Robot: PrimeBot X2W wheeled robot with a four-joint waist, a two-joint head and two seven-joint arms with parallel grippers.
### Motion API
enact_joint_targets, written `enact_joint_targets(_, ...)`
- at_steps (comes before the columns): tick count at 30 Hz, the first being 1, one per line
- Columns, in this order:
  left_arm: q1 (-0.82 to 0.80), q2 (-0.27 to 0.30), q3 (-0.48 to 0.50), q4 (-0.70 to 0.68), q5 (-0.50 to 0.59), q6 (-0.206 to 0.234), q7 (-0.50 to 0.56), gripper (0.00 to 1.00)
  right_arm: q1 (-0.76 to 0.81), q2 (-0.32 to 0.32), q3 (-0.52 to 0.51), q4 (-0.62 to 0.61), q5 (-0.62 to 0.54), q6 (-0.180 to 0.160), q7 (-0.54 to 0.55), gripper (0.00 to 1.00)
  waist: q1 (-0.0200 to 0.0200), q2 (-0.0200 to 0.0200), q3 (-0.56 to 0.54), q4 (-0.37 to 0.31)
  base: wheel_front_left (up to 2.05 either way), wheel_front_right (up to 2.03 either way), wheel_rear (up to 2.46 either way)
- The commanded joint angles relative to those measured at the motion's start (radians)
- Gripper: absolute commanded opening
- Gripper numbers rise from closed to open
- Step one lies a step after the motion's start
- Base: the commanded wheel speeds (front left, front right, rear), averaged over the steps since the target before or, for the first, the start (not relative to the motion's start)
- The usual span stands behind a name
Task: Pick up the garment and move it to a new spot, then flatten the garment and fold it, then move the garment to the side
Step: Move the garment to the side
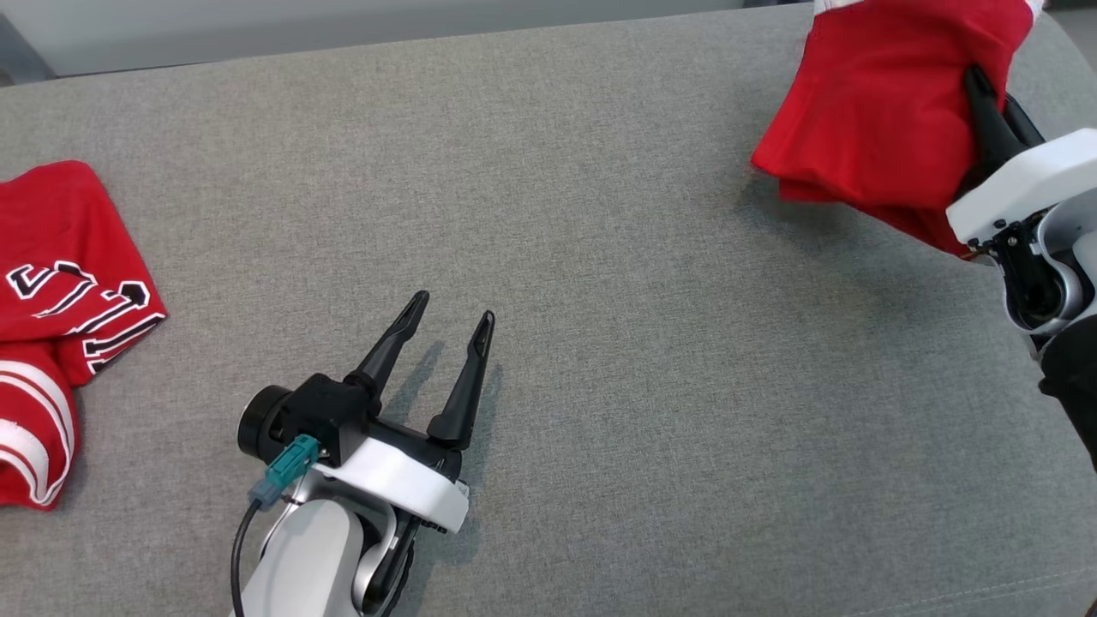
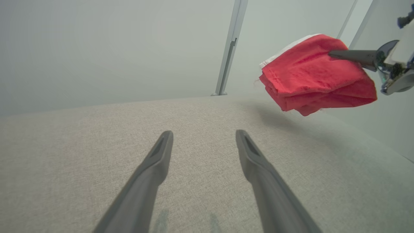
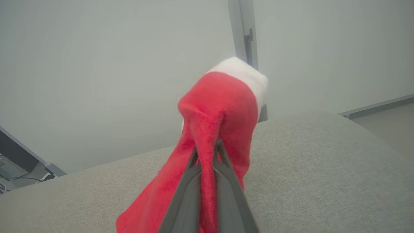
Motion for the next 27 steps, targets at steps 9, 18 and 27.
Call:
enact_joint_targets(9,-0.020,0.011,0.022,-0.033,0.006,-0.007,-0.006,1.00,0.032,-0.050,0.025,0.213,-0.011,0.004,0.022,0.00,0.0000,0.0000,0.030,0.038,0.00,0.00,0.00)
enact_joint_targets(18,-0.033,0.020,0.021,-0.047,0.010,-0.007,-0.006,1.00,-0.017,-0.108,-0.006,0.335,-0.063,0.004,-0.006,0.00,0.0000,0.0000,0.061,0.065,0.00,0.00,0.00)
enact_joint_targets(27,-0.032,0.017,0.020,-0.045,0.010,-0.007,-0.006,1.00,0.067,-0.187,-0.136,0.338,-0.107,0.004,-0.007,0.71,0.0000,0.0000,0.054,0.068,0.00,0.00,0.00)
